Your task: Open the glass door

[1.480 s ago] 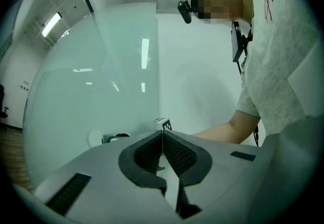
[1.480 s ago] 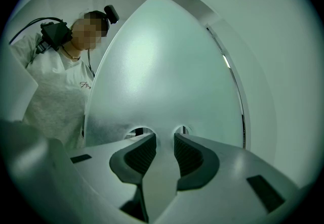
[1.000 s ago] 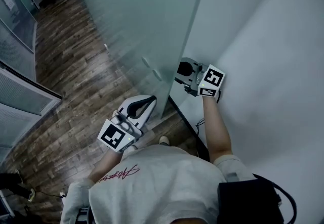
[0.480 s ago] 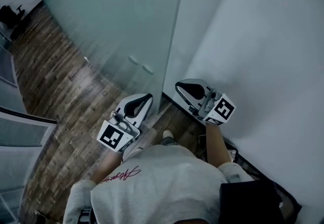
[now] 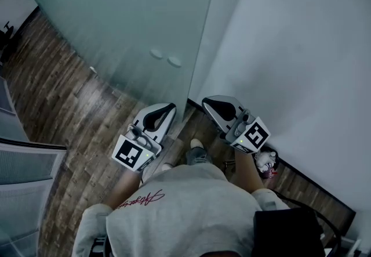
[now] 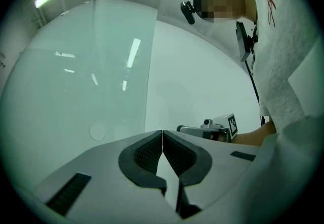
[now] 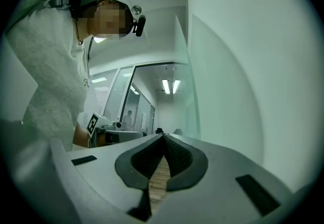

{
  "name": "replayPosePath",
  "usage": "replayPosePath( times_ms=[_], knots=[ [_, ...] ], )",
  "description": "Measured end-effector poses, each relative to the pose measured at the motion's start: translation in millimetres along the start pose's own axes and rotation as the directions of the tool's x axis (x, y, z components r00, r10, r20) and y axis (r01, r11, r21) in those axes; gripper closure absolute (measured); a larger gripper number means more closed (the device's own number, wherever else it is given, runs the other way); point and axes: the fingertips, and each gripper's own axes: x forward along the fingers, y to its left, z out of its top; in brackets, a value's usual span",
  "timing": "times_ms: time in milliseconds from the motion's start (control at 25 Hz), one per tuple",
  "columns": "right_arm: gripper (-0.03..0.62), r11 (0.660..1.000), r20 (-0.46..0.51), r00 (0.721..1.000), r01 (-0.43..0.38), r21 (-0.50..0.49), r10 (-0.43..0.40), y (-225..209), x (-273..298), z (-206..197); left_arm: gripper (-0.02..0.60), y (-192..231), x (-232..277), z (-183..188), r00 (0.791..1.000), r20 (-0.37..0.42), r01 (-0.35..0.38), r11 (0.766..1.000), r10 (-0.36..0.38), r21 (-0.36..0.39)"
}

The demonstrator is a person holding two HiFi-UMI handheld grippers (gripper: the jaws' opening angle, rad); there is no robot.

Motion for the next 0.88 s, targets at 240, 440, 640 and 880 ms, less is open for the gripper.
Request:
replayPosePath(
  times_ms=[240, 440, 640, 880],
  knots=[
    [0.577, 0.999, -0.002, 1.0, -0.002, -0.033, 0.002, 25, 7, -1, 0.565, -6, -20, -4, 1.0, -0.009, 0.006, 1.0, -0.006, -0.006],
    [0.577, 0.999, -0.001, 1.0, -0.027, -0.027, 0.027, 42, 18, -3, 0.565, -10, -34, -1, 1.0, -0.003, -0.002, 1.0, 0.002, -0.005],
    [0.577, 0.998, -0.006, 0.999, -0.045, -0.05, 0.045, 55, 27, -8, 0.565, -6, -45, -3, 1.0, 0.0, -0.009, 1.0, 0.009, 0.002],
    [0.577, 0.998, -0.004, 0.999, -0.043, -0.052, 0.043, 52, 30, -1, 0.565, -3, -44, 1, 1.0, 0.003, -0.005, 1.0, 0.005, 0.005]
  ],
)
